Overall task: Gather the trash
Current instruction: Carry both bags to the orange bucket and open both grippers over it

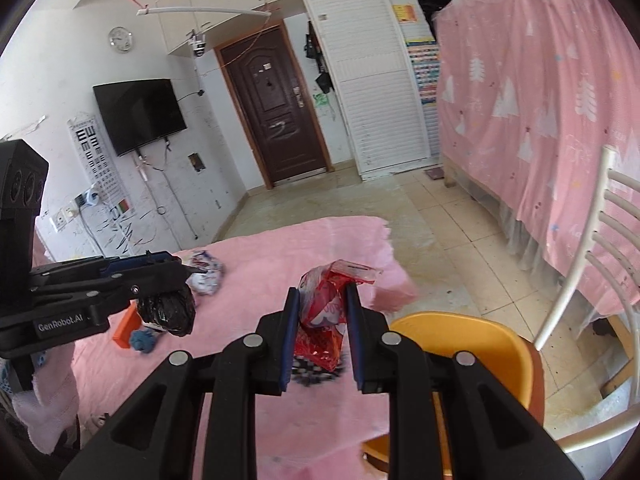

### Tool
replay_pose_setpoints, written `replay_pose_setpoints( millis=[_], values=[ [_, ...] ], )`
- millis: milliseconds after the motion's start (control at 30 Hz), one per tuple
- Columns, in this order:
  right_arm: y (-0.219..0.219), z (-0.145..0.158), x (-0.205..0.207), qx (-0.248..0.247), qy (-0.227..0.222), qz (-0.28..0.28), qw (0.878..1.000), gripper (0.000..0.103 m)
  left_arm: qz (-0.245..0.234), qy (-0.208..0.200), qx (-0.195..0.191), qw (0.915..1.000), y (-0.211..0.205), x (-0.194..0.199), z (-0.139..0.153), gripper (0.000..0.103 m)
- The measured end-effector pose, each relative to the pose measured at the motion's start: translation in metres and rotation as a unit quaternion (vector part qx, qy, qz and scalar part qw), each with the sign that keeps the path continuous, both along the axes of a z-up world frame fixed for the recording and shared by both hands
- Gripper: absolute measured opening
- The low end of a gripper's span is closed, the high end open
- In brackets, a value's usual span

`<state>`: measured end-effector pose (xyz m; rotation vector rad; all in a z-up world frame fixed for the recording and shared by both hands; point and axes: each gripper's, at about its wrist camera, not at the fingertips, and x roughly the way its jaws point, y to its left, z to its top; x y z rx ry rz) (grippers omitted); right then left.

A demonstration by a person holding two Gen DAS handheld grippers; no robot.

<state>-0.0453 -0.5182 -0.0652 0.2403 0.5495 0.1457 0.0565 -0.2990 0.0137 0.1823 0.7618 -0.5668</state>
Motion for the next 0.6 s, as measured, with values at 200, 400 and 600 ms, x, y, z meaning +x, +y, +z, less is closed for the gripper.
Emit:
replay_pose_setpoints(
  millis=[200, 400, 600],
  values=[
    [-0.044, -0.017, -0.003, -0.001, 0.011, -0.031, 0.999, 0.013, -0.028, 0.037, -0.010, 0.9989, -0.050, 0.007, -0.007, 0.024],
    [-0.072, -0.037, -0.006, 0.012, 0.025, -0.048, 0.998, 0.013, -0.047, 0.057, -0.017, 0.9971, -0.099, 0.017, -0.013, 0.024],
    [-0.084, -0.054, -0.003, 0.036, 0.040, -0.055, 0.997, 0.016, -0.049, 0.079, 0.002, 0.9957, -0.132, 0.024, -0.030, 0.044]
  ],
)
